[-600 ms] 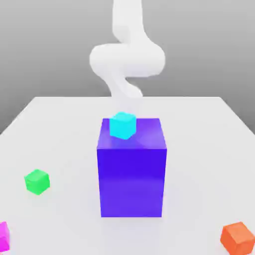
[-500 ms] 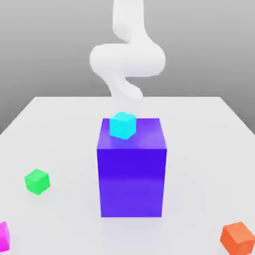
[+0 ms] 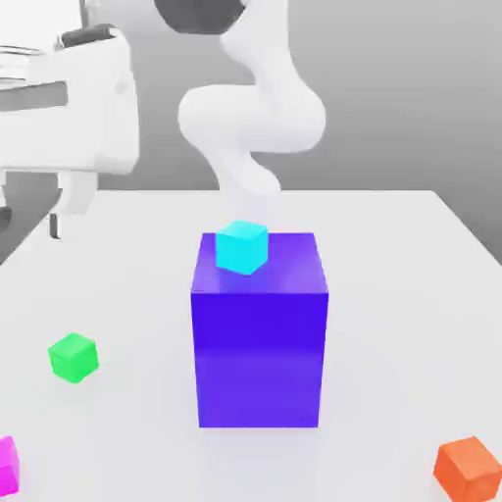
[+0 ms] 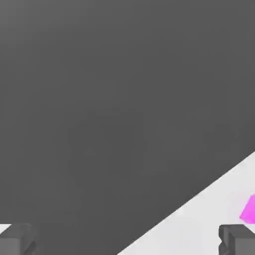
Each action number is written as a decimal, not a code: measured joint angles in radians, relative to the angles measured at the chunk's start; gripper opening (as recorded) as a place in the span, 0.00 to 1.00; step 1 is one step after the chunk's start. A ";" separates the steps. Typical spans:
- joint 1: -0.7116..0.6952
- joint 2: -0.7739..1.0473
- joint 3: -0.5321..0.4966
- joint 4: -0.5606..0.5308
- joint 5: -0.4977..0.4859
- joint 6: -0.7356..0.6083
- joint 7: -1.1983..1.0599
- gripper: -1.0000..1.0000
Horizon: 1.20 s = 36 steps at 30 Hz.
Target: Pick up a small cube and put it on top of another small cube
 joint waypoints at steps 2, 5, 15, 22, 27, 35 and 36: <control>-0.031 0.073 -0.012 0.007 0.014 0.017 0.026 0.50; -0.058 0.183 -0.027 0.017 0.035 0.044 0.065 0.50; -0.152 0.550 -0.055 0.063 0.132 0.167 0.140 0.50; -0.173 0.617 -0.031 0.079 0.150 0.218 0.129 0.00; -0.155 0.538 -0.056 0.060 0.123 0.156 0.148 0.00; -0.199 0.271 -0.113 -0.186 0.006 0.144 -0.056 0.00; -0.207 0.237 -0.120 -0.222 -0.009 0.148 -0.090 0.00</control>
